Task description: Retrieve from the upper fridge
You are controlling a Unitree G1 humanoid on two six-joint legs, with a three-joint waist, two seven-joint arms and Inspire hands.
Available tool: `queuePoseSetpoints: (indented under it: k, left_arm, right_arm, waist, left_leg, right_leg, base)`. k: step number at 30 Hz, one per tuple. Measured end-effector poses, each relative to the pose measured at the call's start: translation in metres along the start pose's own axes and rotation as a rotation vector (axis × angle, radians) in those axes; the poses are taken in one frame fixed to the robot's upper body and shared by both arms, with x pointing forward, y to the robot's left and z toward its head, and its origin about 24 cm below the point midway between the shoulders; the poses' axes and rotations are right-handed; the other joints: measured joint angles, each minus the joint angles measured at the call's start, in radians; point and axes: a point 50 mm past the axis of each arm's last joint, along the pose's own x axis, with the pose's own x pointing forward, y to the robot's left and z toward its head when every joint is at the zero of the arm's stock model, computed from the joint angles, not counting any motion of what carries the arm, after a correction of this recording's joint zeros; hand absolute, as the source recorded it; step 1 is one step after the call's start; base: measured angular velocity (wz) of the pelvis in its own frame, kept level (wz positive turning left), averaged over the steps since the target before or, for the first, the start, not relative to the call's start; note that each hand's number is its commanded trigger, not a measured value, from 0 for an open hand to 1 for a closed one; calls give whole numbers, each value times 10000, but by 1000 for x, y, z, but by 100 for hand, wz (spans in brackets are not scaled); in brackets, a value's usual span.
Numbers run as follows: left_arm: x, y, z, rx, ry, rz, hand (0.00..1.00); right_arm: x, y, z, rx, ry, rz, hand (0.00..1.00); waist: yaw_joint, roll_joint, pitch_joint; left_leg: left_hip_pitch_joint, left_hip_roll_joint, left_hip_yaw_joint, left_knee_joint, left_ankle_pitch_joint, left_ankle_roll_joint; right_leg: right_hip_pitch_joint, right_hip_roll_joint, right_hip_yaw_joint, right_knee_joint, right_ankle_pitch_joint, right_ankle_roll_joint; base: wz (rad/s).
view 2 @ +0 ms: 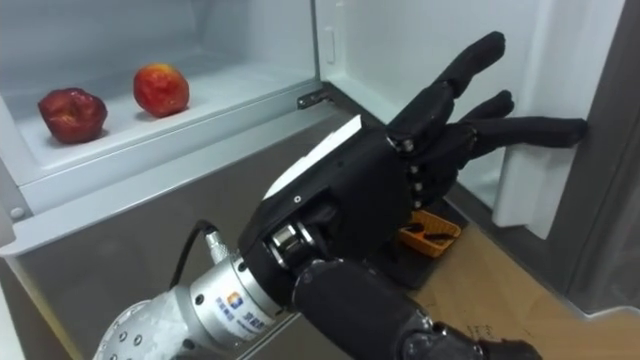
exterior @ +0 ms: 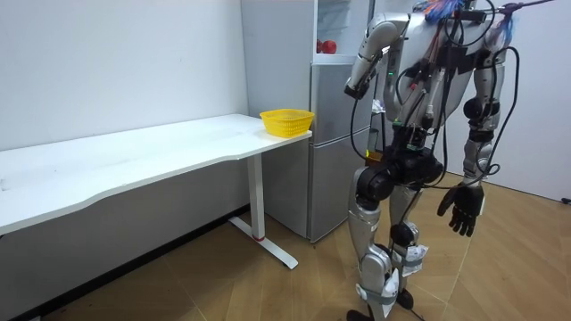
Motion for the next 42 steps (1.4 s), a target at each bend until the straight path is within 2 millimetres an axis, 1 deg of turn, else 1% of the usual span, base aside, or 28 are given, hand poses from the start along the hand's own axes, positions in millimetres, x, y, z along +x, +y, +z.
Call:
queuePoseSetpoints:
  k: [7, 12, 13, 15, 16, 17, 18, 20, 21, 22, 23, 24, 25, 26, 27, 28, 29, 30, 31, 33, 34, 35, 36, 37, 38, 40, 41, 42]
  left_arm:
    - [0, 0, 0, 7, -8, 2, 0]
    - [0, 3, 3, 305, -70, 196, 0]
    - [0, 3, 6, 453, -137, 265, 0]
    - [0, 1, 14, 665, -419, 269, 0]
    - [-1, 1, 20, 802, -634, 263, 0]
    - [-2, 2, 25, 941, -841, 304, 0]
    - [-3, 3, 29, 1035, -937, 342, 0]
    - [-6, 7, 39, 1316, -1330, 641, 0]
    - [-7, 9, 42, 1385, -1422, 747, 0]
    - [-8, 11, 45, 1500, -1569, 920, 0]
    - [-10, 13, 47, 1565, -1644, 1098, 0]
    - [-12, 13, 48, 1585, -1667, 1173, 0]
    - [-15, 11, 50, 1607, -1748, 1249, 0]
    - [-17, 8, 52, 1698, -1827, 1309, 0]
    - [-18, 8, 53, 1826, -1865, 1346, 0]
    - [-19, 8, 55, 1980, -1940, 1454, 0]
    - [-22, 9, 57, 2084, -1986, 1622, 0]
    - [-22, 10, 58, 2112, -2002, 1713, 0]
    - [-24, 11, 58, 2225, -2015, 1957, 0]
    - [-27, 13, 59, 2353, -2020, 2311, 0]
    - [-30, 15, 59, 2732, -1921, 2567, 0]
    - [-33, 16, 60, 3113, -1822, 2811, 0]
    - [-33, 18, 61, 3279, -1806, 2939, 0]
    - [-35, 20, 63, 3647, -1823, 3180, 0]
    - [-37, 21, 67, 4097, -1841, 3410, 0]
    - [-44, 24, 71, 4794, -1821, 3977, 0]
    - [-50, 27, 73, 5129, -1798, 4437, 0]
    - [-53, 28, 74, 5267, -1768, 4674, 0]
  right_arm:
    - [0, 0, 0, 1, 7, 5, 0]
    - [0, 0, -2, 34, 92, 30, 0]
    - [0, 0, -3, 59, 107, 49, 0]
    - [0, -1, -4, 70, 141, 74, 0]
    - [0, -1, -5, 72, 179, 89, 0]
    - [0, -1, -2, 62, 128, 74, 0]
    - [0, -1, -2, 79, 100, 65, 0]
    - [0, -1, -2, 62, 97, 8, 0]
    - [0, -1, -1, 46, 88, 7, 0]
    - [0, -1, -1, 22, 105, 19, 0]
    - [0, 0, 1, -74, 78, 28, 0]
    - [0, 0, 2, -143, 74, 31, 0]
    - [0, 1, 5, -186, 13, 38, 0]
    - [0, 1, 7, -192, -32, 30, 0]
    - [0, 1, 8, -202, -65, 2, 0]
    - [0, 0, 12, -217, -156, -74, 0]
    - [0, 0, 16, -228, -269, -163, 0]
    - [0, 0, 16, -230, -282, -216, 0]
    - [0, -1, 21, -252, -409, -286, 0]
    - [0, -1, 25, -277, -515, -358, 0]
    - [0, -1, 27, -299, -569, -363, 0]
    - [0, -1, 27, -307, -594, -373, 0]
    - [0, -1, 28, -314, -608, -399, 0]
    - [0, -1, 28, -327, -646, -436, 0]
    - [0, 0, 27, -380, -631, -451, 0]
    - [0, 3, 26, -585, -614, -548, 0]
    - [0, 4, 26, -657, -615, -614, 0]
    - [1, 5, 25, -663, -601, -627, 0]
  waist:
    - [-9, 26, -17]
    - [120, 41, -29]
    - [236, 72, -49]
    - [278, 154, -104]
    - [373, 173, -117]
    - [564, 169, -118]
    - [666, 170, -119]
    - [848, 151, -110]
    - [892, 118, -95]
    - [1082, 52, -57]
    - [1248, -38, -64]
    - [1329, -95, -88]
    - [1476, -216, -136]
    - [1711, -331, -168]
    - [1815, -383, -169]
    - [1994, -480, -171]
    - [2143, -557, -165]
    - [2188, -587, -165]
    - [2246, -622, -169]
    - [2460, -614, -190]
    - [2623, -577, -210]
    - [2761, -514, -250]
    - [2794, -480, -272]
    - [2888, -420, -292]
    - [2995, -391, -283]
    - [3054, -383, -282]
    - [3192, -354, -255]
    - [3316, -338, -253]
  left_leg:
    - [-9, -10, 1, -4, -1, 0]
    - [-18, -9, -13, 0, 0, 0]
    - [-40, -12, -50, 4, 0, 1]
    - [-126, -26, -204, 16, 4, 6]
    - [-127, -27, -231, 52, 6, 8]
    - [-131, -19, -226, 130, 7, 7]
    - [-130, -17, -254, 162, 7, 7]
    - [-96, -31, -451, 183, 10, 8]
    - [-54, -42, -487, 186, 18, 16]
    - [14, -52, -600, 189, 42, 18]
    - [10, -58, -773, 191, 56, 16]
    - [3, -57, -842, 195, 61, 14]
    - [-22, -49, -1014, 252, 64, 10]
    - [-52, -36, -1083, 307, 71, -1]
    - [-55, -34, -1137, 317, 77, -8]
    - [-63, -46, -1269, 325, 99, -5]
    - [-63, -63, -1388, 329, 129, -1]
    - [-57, -67, -1452, 332, 131, 0]
    - [-58, -83, -1649, 347, 132, 1]
    - [-36, -95, -1835, 356, 133, 3]
    - [-25, -92, -1872, 360, 133, 2]
    - [-39, -89, -1906, 360, 134, 1]
    - [-66, -91, -1943, 360, 134, -1]
    - [-125, -106, -2120, 370, 138, -2]
    - [-118, -116, -2196, 390, 155, -3]
    - [-74, -147, -2387, 392, 179, -12]
    - [-1, -156, -2436, 375, 182, -17]
    - [48, -159, -2425, 347, 186, -23]
  right_leg:
    - [-25, 14, 74, -22, 6, 10]
    - [9, 9, 60, -34, 6, 11]
    - [11, -3, 36, -36, 8, 14]
    - [19, -35, -42, -49, 19, 30]
    - [38, -54, -71, -46, 19, 30]
    - [53, -66, -76, -33, 18, 29]
    - [76, -78, -113, -36, 18, 27]
    - [174, -150, -394, -41, -36, 5]
    - [180, -171, -446, -32, -72, 7]
    - [215, -198, -527, -7, -109, 1]
    - [296, -221, -645, -14, -160, -2]
    - [315, -228, -707, -6, -178, -11]
    - [350, -258, -884, -10, -198, -37]
    - [377, -276, -996, -16, -205, -55]
    - [409, -286, -1053, -29, -203, -61]
    - [448, -310, -1140, -32, -204, -66]
    - [520, -358, -1288, -58, -204, -67]
    - [578, -370, -1356, -82, -204, -67]
    - [712, -389, -1489, -163, -206, -61]
    - [838, -401, -1597, -244, -209, -52]
    - [888, -397, -1625, -280, -210, -55]
    - [913, -394, -1661, -324, -210, -59]
    - [934, -402, -1718, -362, -209, -60]
    - [960, -436, -1884, -387, -212, -62]
    - [1057, -461, -2002, -387, -219, -71]
    - [1152, -496, -2142, -390, -309, -84]
    - [1222, -498, -2148, -392, -361, -86]
    - [1241, -506, -2159, -383, -382, -90]
  base:
    - [-1]
    - [0]
    - [11]
    - [17]
    - [3]
    - [0]
    - [3]
    - [28]
    - [31]
    - [29]
    - [30]
    - [36]
    - [32]
    - [30]
    - [27]
    - [30]
    - [33]
    - [40]
    - [43]
    - [29]
    - [9]
    - [13]
    - [23]
    - [29]
    - [30]
    - [26]
    - [15]
    - [5]
